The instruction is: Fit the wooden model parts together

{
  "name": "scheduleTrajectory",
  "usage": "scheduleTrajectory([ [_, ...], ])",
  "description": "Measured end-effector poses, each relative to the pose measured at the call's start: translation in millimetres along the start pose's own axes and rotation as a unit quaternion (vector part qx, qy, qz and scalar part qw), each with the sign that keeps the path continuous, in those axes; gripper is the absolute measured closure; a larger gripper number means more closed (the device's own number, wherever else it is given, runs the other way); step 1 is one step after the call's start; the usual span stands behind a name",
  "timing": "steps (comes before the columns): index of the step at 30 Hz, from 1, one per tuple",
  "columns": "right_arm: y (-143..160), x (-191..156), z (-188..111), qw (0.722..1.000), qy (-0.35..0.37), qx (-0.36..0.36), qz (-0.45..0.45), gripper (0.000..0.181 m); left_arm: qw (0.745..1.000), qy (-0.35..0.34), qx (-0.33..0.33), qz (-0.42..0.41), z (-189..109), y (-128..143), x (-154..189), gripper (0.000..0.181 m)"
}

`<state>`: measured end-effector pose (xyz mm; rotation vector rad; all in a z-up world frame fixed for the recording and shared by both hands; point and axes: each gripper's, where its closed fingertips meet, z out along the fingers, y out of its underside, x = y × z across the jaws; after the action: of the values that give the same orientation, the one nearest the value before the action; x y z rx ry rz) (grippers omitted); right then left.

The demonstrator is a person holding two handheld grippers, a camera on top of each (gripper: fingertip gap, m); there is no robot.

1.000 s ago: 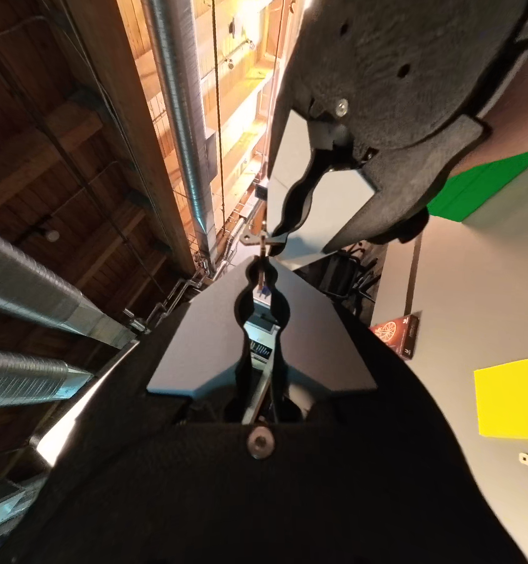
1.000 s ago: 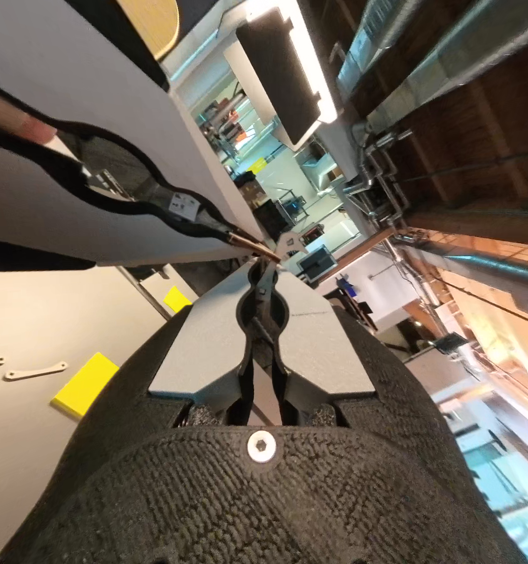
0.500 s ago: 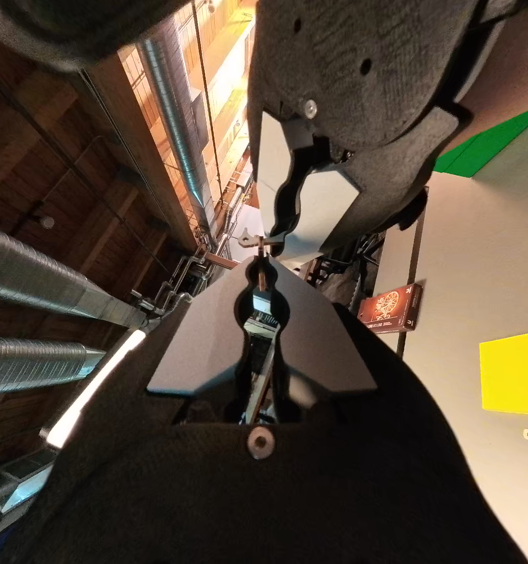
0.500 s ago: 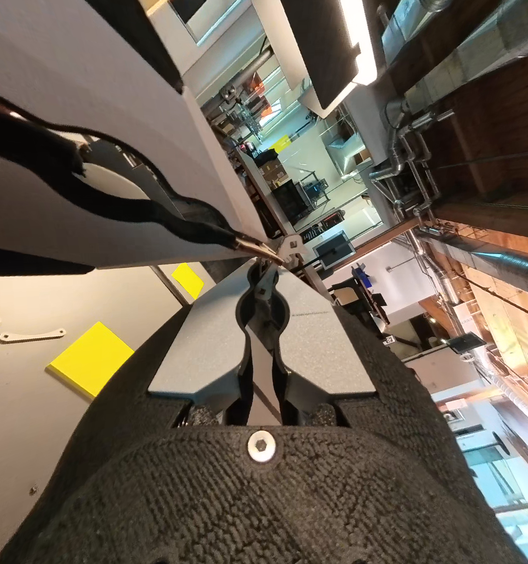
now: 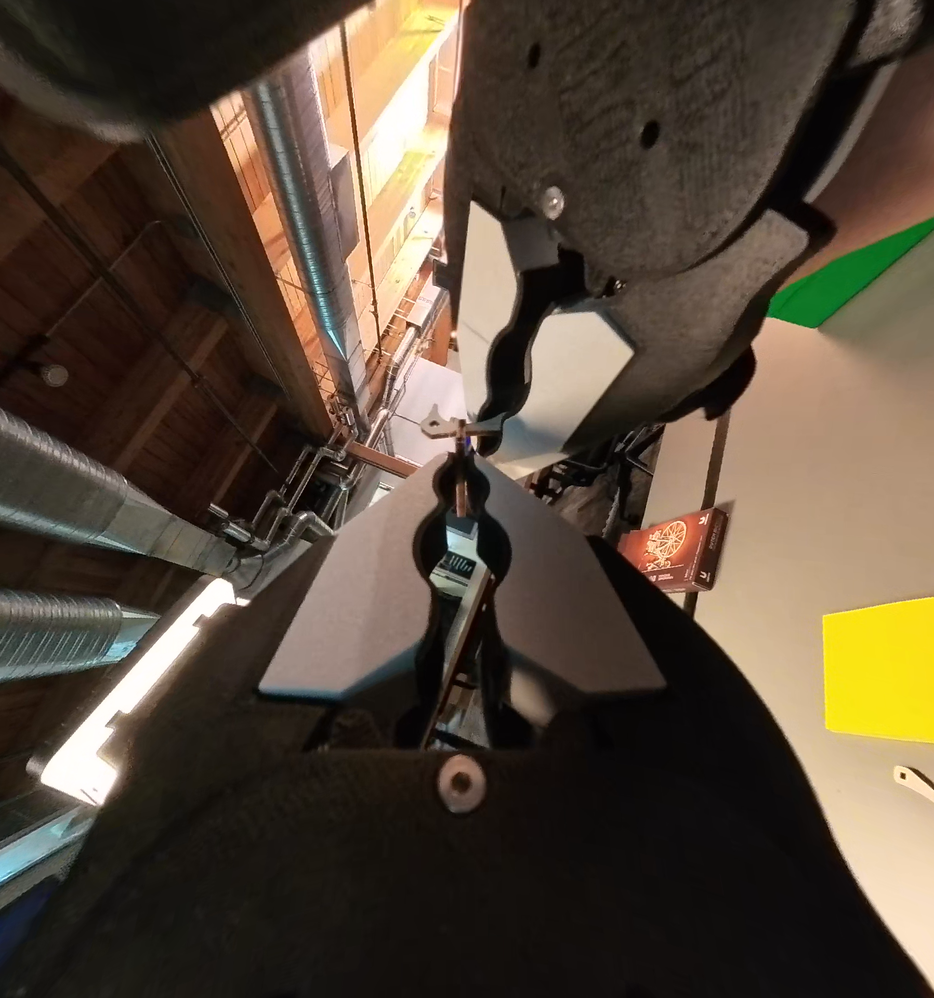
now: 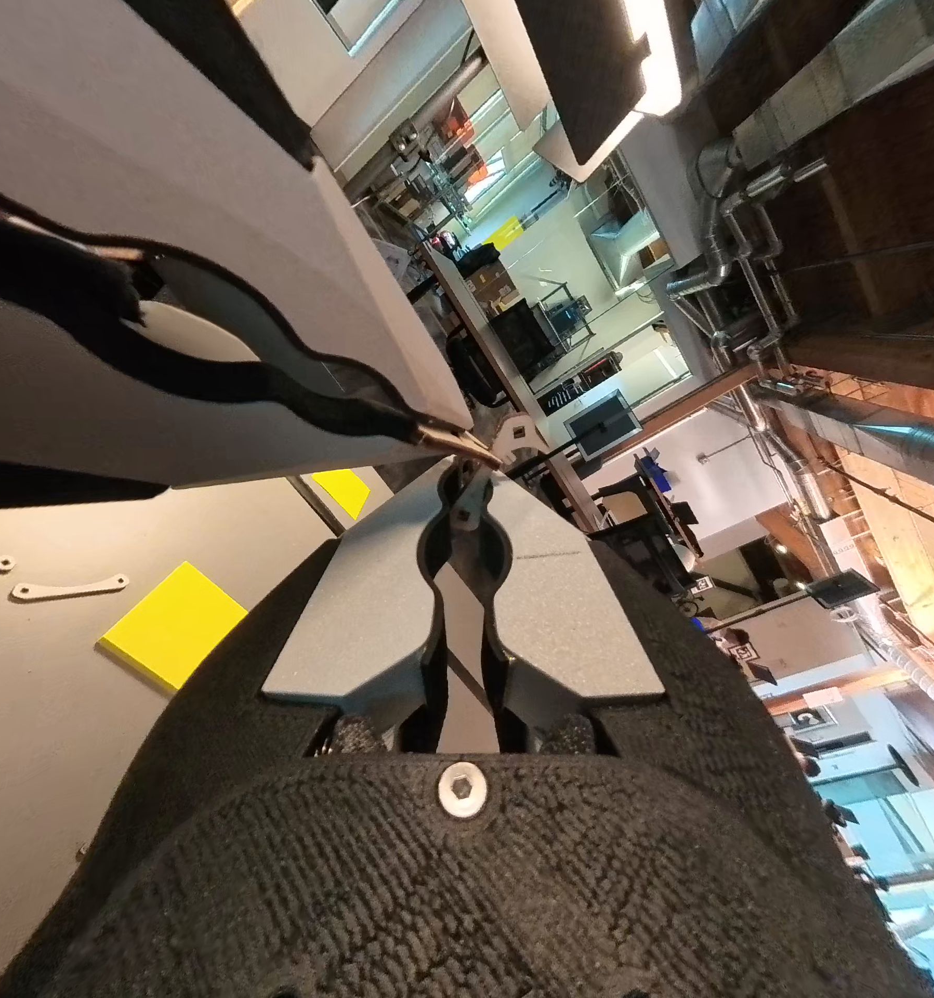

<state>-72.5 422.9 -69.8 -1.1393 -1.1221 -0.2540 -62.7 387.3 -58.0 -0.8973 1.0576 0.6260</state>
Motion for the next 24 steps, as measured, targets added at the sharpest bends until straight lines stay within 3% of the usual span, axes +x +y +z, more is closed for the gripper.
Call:
scheduleTrajectory([
  [1,0,0,0,1.0,-0.001,0.0,0.0,0.181,1.0,0.001,0.0,-0.001,0,0,0,0.181],
  [7,-1,0,0,1.0,-0.007,0.013,0.003,0.181,1.0,-0.002,0.005,-0.006,-1,0,-1,0.181],
  [13,-18,7,-15,0.994,-0.03,0.084,0.065,0.181,0.997,-0.038,0.038,-0.049,-5,-16,-12,0.18],
  [18,-31,17,-29,0.99,-0.009,0.121,0.066,0.181,0.994,-0.073,0.057,-0.065,-10,-31,-22,0.181],
  [24,-39,21,-41,0.988,0.007,0.152,0.023,0.181,0.989,-0.062,0.088,-0.097,-17,-41,-27,0.18],
])
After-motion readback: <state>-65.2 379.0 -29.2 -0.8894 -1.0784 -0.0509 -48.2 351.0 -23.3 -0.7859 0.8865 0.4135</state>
